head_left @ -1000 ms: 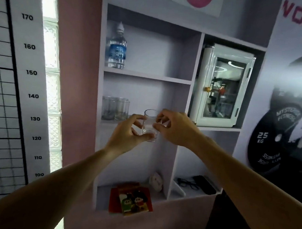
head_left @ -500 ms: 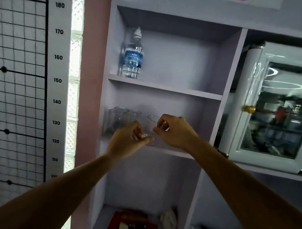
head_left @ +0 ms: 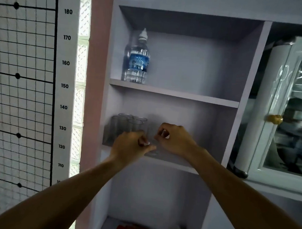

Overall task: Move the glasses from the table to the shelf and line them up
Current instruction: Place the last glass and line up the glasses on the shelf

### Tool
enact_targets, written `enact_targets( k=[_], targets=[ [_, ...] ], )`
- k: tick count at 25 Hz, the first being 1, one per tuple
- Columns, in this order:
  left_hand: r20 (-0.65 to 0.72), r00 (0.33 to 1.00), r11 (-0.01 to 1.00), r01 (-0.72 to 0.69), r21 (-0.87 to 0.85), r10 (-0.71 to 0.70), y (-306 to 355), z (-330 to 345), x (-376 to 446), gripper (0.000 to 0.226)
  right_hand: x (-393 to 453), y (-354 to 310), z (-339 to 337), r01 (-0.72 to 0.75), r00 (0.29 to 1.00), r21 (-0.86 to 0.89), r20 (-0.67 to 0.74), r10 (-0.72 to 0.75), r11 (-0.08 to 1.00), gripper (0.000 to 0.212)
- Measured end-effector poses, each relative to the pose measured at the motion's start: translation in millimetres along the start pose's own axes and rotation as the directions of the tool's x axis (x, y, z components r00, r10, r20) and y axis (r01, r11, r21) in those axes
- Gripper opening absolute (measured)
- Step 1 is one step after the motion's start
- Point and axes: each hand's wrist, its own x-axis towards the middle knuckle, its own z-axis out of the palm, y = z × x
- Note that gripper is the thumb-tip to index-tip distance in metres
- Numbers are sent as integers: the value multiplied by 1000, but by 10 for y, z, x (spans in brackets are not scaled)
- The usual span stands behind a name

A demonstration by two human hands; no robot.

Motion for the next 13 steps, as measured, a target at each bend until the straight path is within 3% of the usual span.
enact_targets(
  k=[5, 8, 13],
  targets=[
    [-11, 996, 996, -86, -1, 86, -20, 82, 41, 33, 141, 81, 118, -6, 999, 62, -44, 9, 998, 15],
    [-48, 981, 978, -182, 100, 187, -20, 151, 24, 19, 159, 125, 169, -6, 998, 81, -66, 11, 997, 27],
    [-55, 960, 947, -258, 193, 273, 16, 257, 58, 30, 268, 102, 211, 37, 994, 117, -102, -25, 992, 37]
  ],
)
